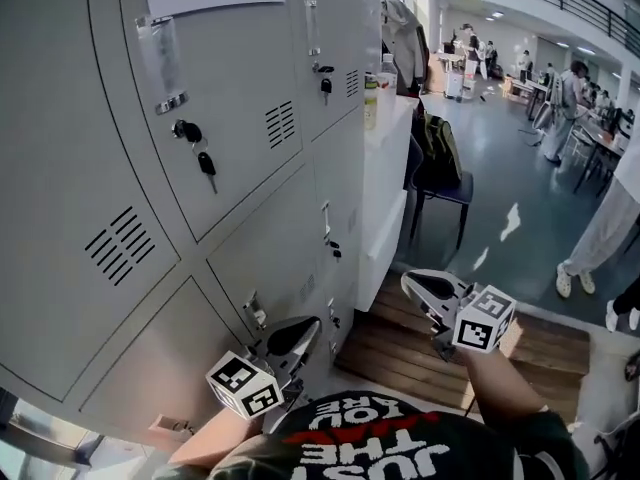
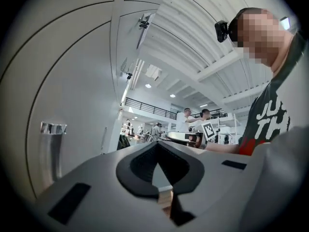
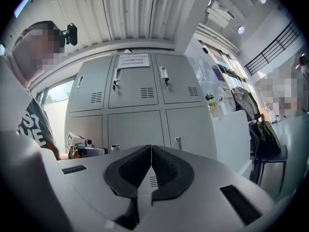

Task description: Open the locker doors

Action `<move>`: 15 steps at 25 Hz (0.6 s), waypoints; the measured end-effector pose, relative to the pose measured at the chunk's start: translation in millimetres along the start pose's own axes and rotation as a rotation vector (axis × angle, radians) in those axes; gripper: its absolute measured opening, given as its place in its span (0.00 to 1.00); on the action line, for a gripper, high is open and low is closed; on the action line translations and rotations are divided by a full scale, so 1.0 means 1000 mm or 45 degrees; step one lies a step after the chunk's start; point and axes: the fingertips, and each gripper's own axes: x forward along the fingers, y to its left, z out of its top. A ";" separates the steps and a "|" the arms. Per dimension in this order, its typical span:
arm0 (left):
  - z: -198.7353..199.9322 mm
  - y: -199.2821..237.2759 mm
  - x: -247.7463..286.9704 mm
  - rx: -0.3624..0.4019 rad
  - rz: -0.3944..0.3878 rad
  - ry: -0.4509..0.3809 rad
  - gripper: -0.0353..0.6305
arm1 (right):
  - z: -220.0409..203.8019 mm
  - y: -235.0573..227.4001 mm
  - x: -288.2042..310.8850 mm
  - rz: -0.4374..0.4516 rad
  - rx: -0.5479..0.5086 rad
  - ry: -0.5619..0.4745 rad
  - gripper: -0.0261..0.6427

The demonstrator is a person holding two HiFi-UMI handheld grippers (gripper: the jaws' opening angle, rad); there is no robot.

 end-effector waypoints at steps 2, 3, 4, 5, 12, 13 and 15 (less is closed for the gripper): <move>0.008 0.009 0.012 0.022 0.099 -0.019 0.06 | 0.011 -0.018 0.018 0.088 -0.013 -0.001 0.09; 0.012 0.011 0.011 0.034 0.152 -0.031 0.06 | 0.015 -0.018 0.026 0.138 -0.020 0.002 0.09; 0.017 0.011 0.006 0.047 0.202 -0.043 0.06 | 0.019 -0.014 0.034 0.187 -0.026 0.006 0.09; 0.023 0.012 0.002 0.059 0.247 -0.056 0.06 | 0.025 -0.010 0.041 0.232 -0.033 0.007 0.09; 0.085 0.025 0.024 0.162 0.458 -0.156 0.06 | 0.100 -0.024 0.085 0.464 -0.133 -0.060 0.09; 0.094 0.026 0.028 0.159 0.489 -0.169 0.06 | 0.111 -0.027 0.088 0.481 -0.154 -0.077 0.09; 0.116 0.028 0.038 0.177 0.531 -0.187 0.06 | 0.135 -0.031 0.095 0.505 -0.187 -0.115 0.09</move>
